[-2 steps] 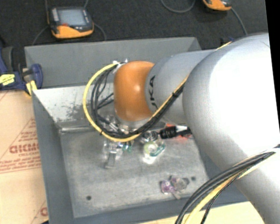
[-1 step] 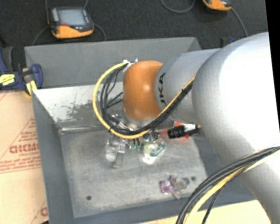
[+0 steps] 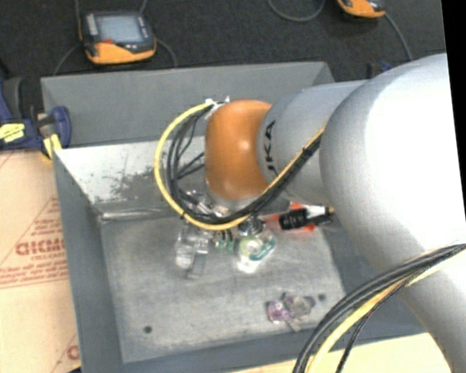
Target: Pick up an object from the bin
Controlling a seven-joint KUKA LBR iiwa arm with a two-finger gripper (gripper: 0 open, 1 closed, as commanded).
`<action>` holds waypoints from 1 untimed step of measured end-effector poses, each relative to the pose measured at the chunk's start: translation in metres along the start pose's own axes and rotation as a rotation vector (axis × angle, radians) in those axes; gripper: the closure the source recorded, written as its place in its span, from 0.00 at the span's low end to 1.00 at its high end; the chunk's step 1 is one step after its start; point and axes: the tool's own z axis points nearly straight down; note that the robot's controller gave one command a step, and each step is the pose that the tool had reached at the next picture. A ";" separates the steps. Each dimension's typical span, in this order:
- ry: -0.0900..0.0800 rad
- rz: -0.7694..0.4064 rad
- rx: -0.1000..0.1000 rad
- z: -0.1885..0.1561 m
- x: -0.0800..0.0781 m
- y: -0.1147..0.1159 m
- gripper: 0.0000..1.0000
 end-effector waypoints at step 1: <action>0.005 0.000 -0.001 -0.001 0.001 0.001 1.00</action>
Offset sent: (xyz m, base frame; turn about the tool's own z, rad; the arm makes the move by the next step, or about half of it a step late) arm 0.0000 0.0000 0.0000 0.0000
